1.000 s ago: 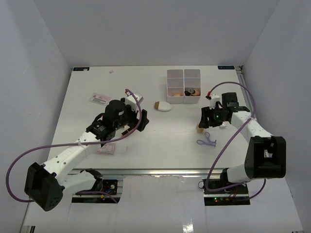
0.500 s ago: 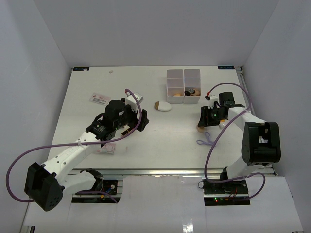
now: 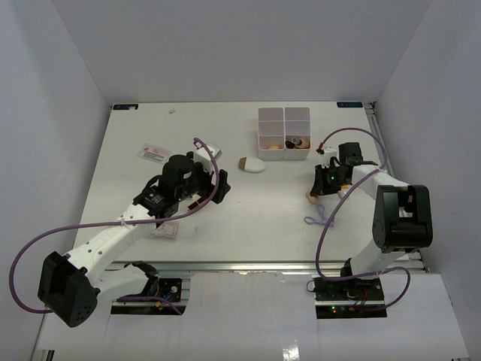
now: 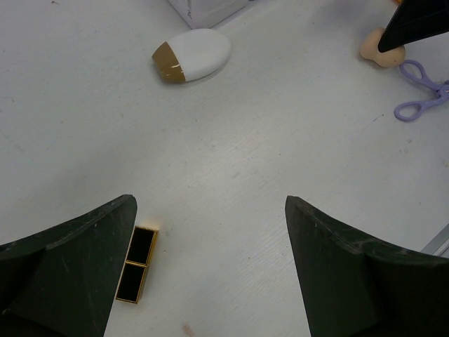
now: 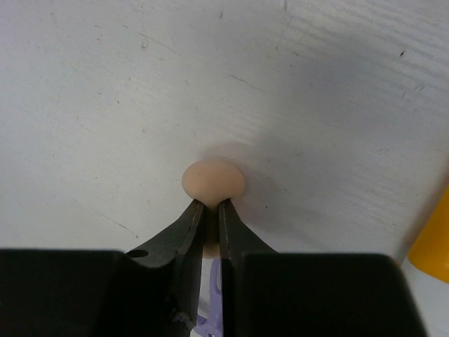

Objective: Organize the makeup

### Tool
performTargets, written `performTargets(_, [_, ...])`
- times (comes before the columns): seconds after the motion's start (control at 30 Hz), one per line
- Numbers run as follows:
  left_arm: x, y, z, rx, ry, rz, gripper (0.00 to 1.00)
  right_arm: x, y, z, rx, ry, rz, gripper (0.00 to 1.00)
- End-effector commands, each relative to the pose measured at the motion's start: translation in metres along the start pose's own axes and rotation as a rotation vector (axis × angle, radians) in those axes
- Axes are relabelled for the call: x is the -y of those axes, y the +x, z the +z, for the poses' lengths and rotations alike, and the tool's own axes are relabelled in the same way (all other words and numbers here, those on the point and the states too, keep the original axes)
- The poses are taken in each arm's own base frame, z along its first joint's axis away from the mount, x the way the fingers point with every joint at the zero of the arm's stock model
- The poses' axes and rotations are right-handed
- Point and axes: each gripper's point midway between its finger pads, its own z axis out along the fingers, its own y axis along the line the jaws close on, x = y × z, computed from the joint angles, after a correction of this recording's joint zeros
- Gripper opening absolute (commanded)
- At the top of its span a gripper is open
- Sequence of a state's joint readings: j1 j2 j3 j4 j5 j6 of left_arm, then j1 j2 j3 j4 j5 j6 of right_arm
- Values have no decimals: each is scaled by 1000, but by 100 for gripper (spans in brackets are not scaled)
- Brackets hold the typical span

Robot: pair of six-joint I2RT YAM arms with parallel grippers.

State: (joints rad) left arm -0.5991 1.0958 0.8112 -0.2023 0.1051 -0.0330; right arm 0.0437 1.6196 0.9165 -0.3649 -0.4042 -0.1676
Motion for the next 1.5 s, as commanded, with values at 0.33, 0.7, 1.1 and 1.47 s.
performTargets(0.33, [-2, -1, 0, 11, -10, 11, 98, -95, -102, -63, 257, -207, -735, 8])
performTargets(0.7, [-10, 5, 3, -7, -49, 18, 98, -121, -216, -26, 292, 2, -1023, 9])
performTargets(1.1, [-14, 4, 1, -3, -71, 24, 98, -107, -236, 39, 228, 32, -1039, 17])
performTargets(1.47, [-17, 4, 0, 0, -81, 26, 98, -93, -233, 67, 186, 97, -1059, 50])
